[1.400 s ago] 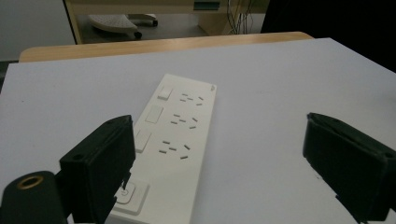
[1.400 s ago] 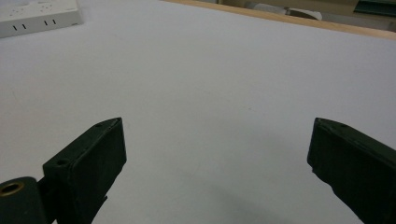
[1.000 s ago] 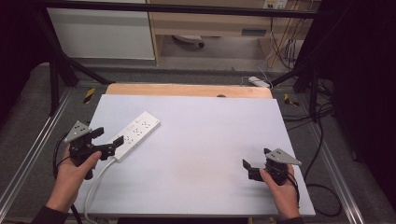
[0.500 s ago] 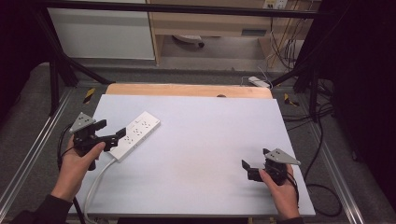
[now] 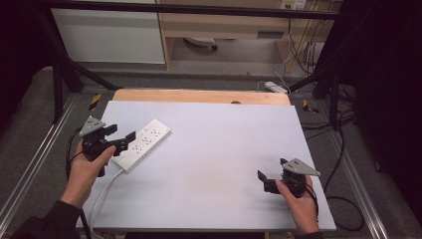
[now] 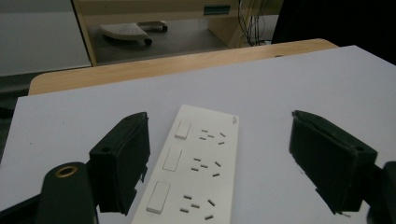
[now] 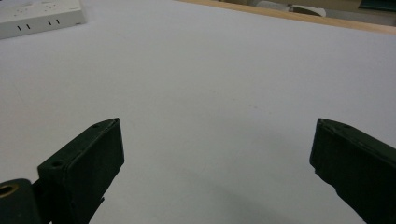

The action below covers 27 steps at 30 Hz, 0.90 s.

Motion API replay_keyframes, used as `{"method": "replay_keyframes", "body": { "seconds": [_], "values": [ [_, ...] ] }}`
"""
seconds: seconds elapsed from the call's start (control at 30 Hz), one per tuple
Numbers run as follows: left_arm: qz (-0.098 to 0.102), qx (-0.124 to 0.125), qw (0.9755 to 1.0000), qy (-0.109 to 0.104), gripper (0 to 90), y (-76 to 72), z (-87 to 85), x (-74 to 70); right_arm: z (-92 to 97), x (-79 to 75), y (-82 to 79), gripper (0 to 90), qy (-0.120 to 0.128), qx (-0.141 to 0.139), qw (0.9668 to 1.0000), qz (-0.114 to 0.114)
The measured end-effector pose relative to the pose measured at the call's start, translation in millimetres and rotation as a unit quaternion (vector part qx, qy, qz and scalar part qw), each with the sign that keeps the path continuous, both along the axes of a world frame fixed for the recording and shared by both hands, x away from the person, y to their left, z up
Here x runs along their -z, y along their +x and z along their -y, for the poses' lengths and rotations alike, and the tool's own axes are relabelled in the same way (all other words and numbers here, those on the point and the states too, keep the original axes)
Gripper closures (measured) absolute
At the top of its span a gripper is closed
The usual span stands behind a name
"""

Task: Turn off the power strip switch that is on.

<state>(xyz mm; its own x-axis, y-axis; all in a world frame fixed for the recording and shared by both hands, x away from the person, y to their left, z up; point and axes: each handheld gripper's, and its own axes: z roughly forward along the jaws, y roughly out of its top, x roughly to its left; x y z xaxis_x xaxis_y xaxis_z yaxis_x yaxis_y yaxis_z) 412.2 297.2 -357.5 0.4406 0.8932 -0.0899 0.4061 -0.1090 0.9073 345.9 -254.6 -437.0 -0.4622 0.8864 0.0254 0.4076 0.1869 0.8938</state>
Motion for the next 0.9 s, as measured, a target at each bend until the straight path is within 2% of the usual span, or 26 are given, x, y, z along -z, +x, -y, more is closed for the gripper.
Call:
{"method": "replay_keyframes", "body": {
  "seconds": [0.07, 0.17, 0.2, 0.23, 0.5, 0.63, 0.8, 0.9],
  "values": [
    [0.000, -0.002, 1.0000, -0.001, 22.7, 2.4, 0.0, -0.3, -0.1, 0.0, 0.1, 3.4, 0.001, 0.000, 1.0000, 0.000],
    [0.000, -0.001, 1.0000, 0.001, 31.2, 5.9, 0.1, -0.8, -0.5, -0.1, -0.1, 3.3, 0.001, 0.000, 1.0000, -0.001],
    [0.004, -0.001, 1.0000, 0.002, 31.2, 7.1, 0.4, -0.8, -0.5, -0.1, -0.1, 3.3, 0.001, 0.000, 1.0000, -0.001],
    [0.005, -0.001, 1.0000, 0.003, 37.8, 8.2, 0.7, -0.9, -0.4, 0.0, 0.1, 3.3, 0.000, 0.000, 1.0000, 0.000],
    [0.003, 0.003, 0.9999, 0.011, 48.2, 18.4, 4.5, 1.5, -0.3, -0.2, 0.0, 3.3, -0.001, 0.000, 1.0000, 0.001],
    [0.014, -0.003, 0.9998, 0.012, 56.4, 21.8, 5.7, 1.5, -0.3, -0.8, -0.2, 3.3, 0.002, 0.000, 1.0000, 0.002],
    [0.018, -0.004, 0.9998, 0.010, 64.4, 25.6, 6.5, 2.1, -0.7, -0.7, -0.3, 3.3, 0.001, -0.001, 1.0000, 0.002],
    [0.018, -0.001, 0.9997, 0.017, 68.2, 28.3, 6.6, 4.3, -1.1, -0.7, -0.5, 3.3, 0.001, -0.002, 1.0000, 0.000]
  ]
}}
